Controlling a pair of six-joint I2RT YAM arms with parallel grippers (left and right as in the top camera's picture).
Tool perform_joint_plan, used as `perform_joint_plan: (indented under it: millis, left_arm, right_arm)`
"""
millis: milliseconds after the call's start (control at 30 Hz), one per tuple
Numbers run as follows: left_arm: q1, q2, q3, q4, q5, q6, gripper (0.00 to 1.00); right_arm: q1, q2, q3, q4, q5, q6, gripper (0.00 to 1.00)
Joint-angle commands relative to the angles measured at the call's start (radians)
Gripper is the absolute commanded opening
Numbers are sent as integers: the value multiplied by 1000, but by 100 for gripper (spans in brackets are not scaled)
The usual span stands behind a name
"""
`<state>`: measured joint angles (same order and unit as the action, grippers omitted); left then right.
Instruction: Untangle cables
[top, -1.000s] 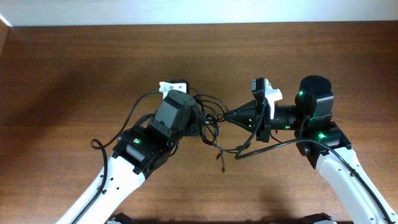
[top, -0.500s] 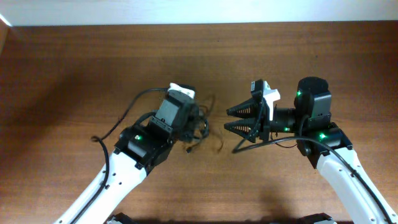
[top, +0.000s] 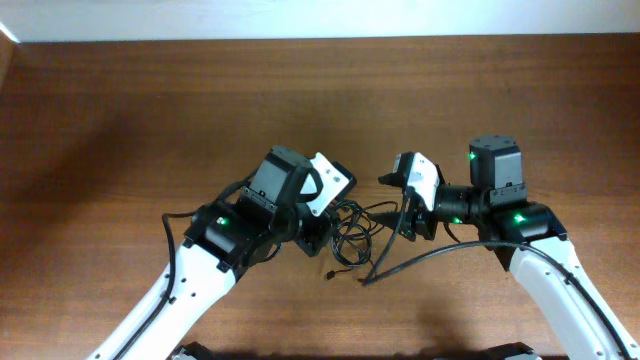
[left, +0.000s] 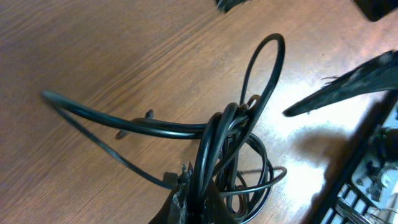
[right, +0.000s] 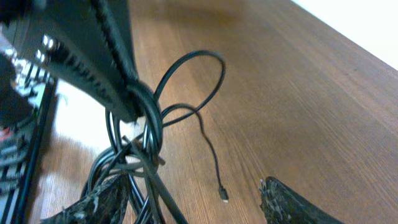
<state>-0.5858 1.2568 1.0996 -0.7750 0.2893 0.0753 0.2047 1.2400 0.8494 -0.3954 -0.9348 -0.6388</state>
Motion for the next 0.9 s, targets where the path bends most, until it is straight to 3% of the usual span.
perform_joint_plan:
  millis: [0, 133, 200, 233, 267, 300, 400, 533, 733, 867]
  left_arm:
    - [4, -2, -3, 23, 68, 31, 0]
    - [4, -2, -3, 77, 161, 23, 0]
    - [4, -2, -3, 97, 186, 20, 0]
    - [4, -2, -3, 97, 186, 20, 0]
    - [4, -2, -3, 98, 186, 20, 0]
    - [4, -2, -3, 101, 186, 20, 0]
    - [4, -2, -3, 109, 178, 20, 0]
    - [4, -2, -3, 108, 102, 18, 0]
    - [4, -2, -3, 90, -286, -208, 0]
    - [4, -2, -3, 78, -377, -274, 0]
  right_arm:
    - [-2, -9, 9, -85, -65, -182, 70]
    - [-2, -8, 9, -134, -79, -200, 67]
    - [-2, -8, 9, -142, -79, -200, 59]
    - [-2, -8, 9, -143, -79, -200, 51]
    - [-2, -8, 9, -143, -79, -200, 31]
    - [-2, -8, 9, -143, -79, -200, 20]
    - [-2, -8, 9, -142, -79, -200, 4]
    - [-2, -9, 9, -140, -87, -198, 4]
    - [-2, -10, 9, -129, -170, -195, 4]
    - [-2, -10, 9, -102, -254, -195, 4]
